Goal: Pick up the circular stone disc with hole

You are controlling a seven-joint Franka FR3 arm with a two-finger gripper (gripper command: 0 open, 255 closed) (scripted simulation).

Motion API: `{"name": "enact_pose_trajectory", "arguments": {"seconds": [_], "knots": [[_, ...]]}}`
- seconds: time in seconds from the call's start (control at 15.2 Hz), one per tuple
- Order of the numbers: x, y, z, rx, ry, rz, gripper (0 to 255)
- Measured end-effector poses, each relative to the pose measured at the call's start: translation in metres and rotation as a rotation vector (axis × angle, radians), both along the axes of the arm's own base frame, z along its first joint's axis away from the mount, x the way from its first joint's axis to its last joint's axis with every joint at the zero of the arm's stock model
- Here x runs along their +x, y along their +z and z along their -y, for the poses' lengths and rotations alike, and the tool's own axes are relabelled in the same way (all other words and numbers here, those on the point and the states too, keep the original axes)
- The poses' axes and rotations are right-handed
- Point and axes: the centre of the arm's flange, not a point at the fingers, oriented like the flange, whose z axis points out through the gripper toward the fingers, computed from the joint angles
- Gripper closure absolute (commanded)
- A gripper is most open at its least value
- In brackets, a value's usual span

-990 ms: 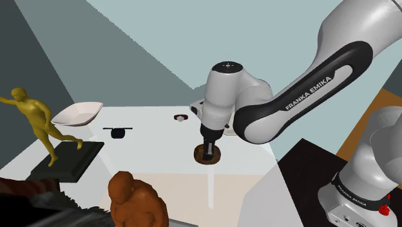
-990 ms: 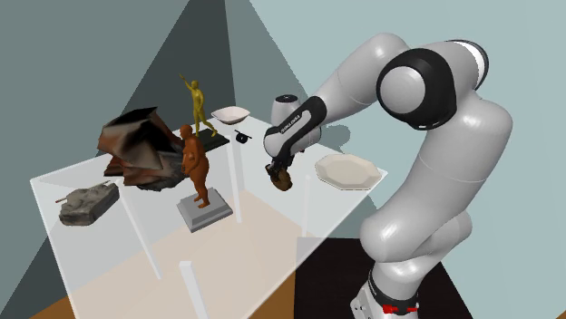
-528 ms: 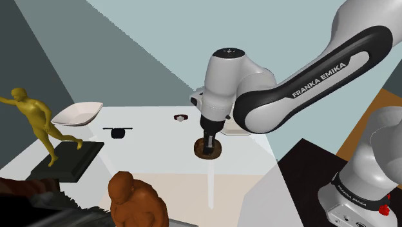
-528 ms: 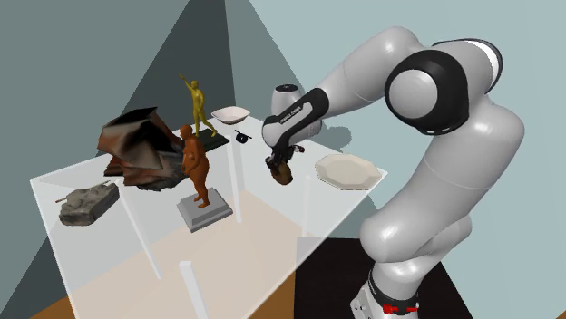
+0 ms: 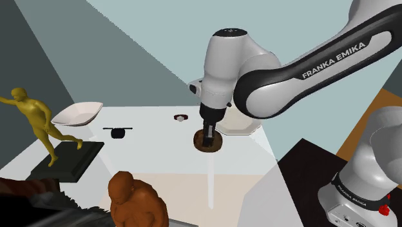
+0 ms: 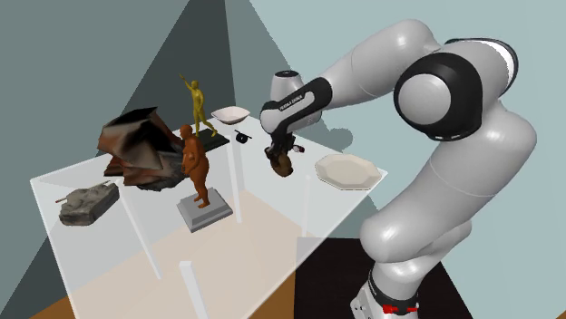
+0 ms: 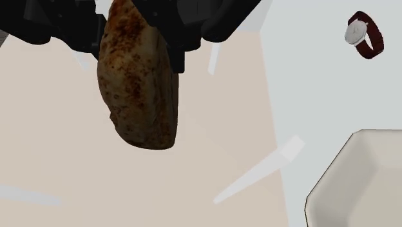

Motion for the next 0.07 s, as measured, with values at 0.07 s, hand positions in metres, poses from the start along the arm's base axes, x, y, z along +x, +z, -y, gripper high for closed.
{"name": "enact_pose_trajectory", "arguments": {"seconds": [0.07], "knots": [[-0.0001,0.0031,0.0000,0.000,0.000,0.000,255]]}}
